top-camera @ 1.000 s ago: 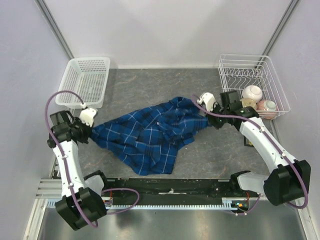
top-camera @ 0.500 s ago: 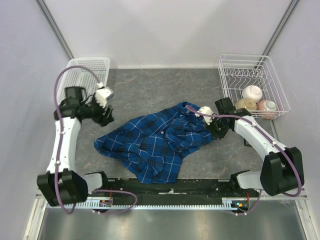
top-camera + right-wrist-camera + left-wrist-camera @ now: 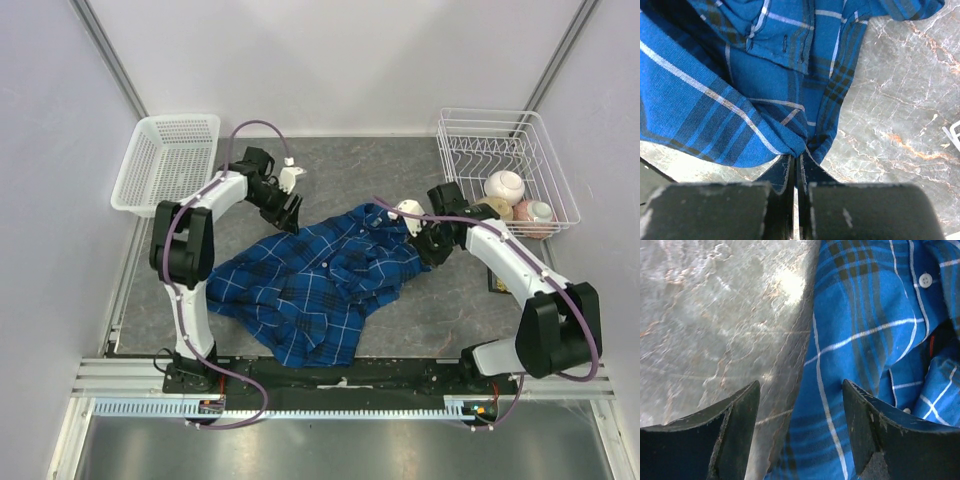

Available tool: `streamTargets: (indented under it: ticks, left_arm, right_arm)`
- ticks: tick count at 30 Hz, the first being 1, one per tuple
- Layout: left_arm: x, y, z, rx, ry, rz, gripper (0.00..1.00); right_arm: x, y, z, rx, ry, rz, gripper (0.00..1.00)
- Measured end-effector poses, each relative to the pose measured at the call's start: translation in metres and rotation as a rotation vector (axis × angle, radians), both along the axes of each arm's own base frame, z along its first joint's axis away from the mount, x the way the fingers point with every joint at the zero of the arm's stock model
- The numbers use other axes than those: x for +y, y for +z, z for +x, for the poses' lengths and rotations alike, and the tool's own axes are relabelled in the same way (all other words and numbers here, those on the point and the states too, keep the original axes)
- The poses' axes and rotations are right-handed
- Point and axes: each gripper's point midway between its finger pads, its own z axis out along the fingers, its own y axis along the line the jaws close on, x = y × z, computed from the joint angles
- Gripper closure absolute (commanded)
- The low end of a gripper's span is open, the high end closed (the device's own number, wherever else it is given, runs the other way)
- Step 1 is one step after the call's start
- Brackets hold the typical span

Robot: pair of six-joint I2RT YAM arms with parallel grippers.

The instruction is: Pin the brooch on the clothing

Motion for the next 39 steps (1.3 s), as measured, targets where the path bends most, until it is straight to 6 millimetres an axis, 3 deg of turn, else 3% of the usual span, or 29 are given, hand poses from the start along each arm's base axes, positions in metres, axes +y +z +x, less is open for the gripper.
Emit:
streamTargets:
  ticks: [2, 4, 5, 6, 10, 13, 15, 17, 20, 21, 22, 23, 25, 26, 28, 29, 30, 33, 36, 39]
  left_arm:
    - [-0.009, -0.011, 0.0, 0.039, -0.002, -0.006, 0.34]
    - [-0.016, -0.017, -0.001, 0.071, -0.002, -0.019, 0.5]
    - [-0.019, -0.018, -0.003, 0.092, -0.001, -0.028, 0.83]
    - [-0.022, -0.018, -0.003, 0.11, -0.001, -0.04, 0.98]
    - [-0.026, -0.014, -0.005, 0.167, 0.0, -0.067, 0.98]
    - [-0.02, 0.004, 0.0, 0.149, 0.017, -0.1, 0.98]
    - [-0.007, 0.029, 0.004, 0.097, 0.036, -0.119, 0.98]
    - [0.008, 0.068, 0.006, -0.022, 0.027, -0.132, 0.98]
    - [0.029, 0.132, -0.032, -0.256, -0.042, -0.128, 0.98]
    - [0.033, 0.147, -0.055, -0.34, -0.084, -0.121, 0.98]
    - [0.035, 0.151, -0.076, -0.389, -0.127, -0.113, 0.97]
    - [0.038, 0.145, -0.104, -0.432, -0.182, -0.097, 0.88]
    - [0.044, 0.12, -0.152, -0.467, -0.274, -0.063, 0.75]
    - [0.051, 0.094, -0.173, -0.446, -0.307, -0.03, 0.62]
    - [0.069, 0.044, -0.208, -0.369, -0.345, 0.044, 0.49]
    - [0.079, 0.024, -0.222, -0.316, -0.348, 0.076, 0.35]
    - [0.086, 0.01, -0.234, -0.273, -0.348, 0.101, 0.31]
    - [0.09, 0.017, -0.236, -0.303, -0.335, 0.116, 0.28]
    - [0.077, 0.058, -0.206, -0.364, -0.272, 0.063, 0.26]
    - [0.057, 0.104, -0.158, -0.385, -0.178, -0.024, 0.26]
  right_arm:
    - [0.002, 0.0, 0.005, 0.007, -0.01, 0.001, 1.0]
    - [0.004, -0.001, 0.014, 0.013, -0.019, 0.001, 1.0]
    - [0.005, -0.002, 0.018, 0.013, -0.024, 0.0, 1.0]
    - [0.006, -0.002, 0.023, 0.016, -0.029, -0.001, 1.0]
    - [0.011, 0.002, 0.051, -0.001, -0.042, -0.01, 1.0]
    - [0.014, 0.016, 0.077, -0.05, -0.048, -0.015, 1.0]
    - [0.016, 0.035, 0.094, -0.107, -0.036, -0.004, 1.0]
    - [0.017, 0.054, 0.102, -0.161, -0.001, 0.014, 1.0]
    - [0.015, 0.065, 0.084, -0.189, 0.078, 0.023, 0.92]
    - [0.013, 0.061, 0.069, -0.178, 0.111, 0.021, 0.83]
    - [0.01, 0.056, 0.056, -0.162, 0.135, 0.018, 0.48]
    - [0.007, 0.046, 0.037, -0.129, 0.167, 0.009, 0.32]
    - [-0.002, 0.019, -0.001, -0.03, 0.216, -0.018, 0.12]
    - [-0.007, 0.008, -0.015, 0.02, 0.231, -0.033, 0.1]
    - [-0.018, -0.008, -0.039, 0.115, 0.257, -0.069, 0.06]
    - [-0.02, -0.009, -0.043, 0.134, 0.261, -0.074, 0.06]
    - [-0.021, -0.007, -0.043, 0.136, 0.261, -0.071, 0.06]
    - [-0.013, 0.01, -0.032, 0.108, 0.237, -0.031, 0.07]
    - [0.011, 0.034, -0.005, 0.086, 0.177, 0.077, 0.14]
    - [0.037, 0.039, 0.017, 0.131, 0.085, 0.2, 0.18]
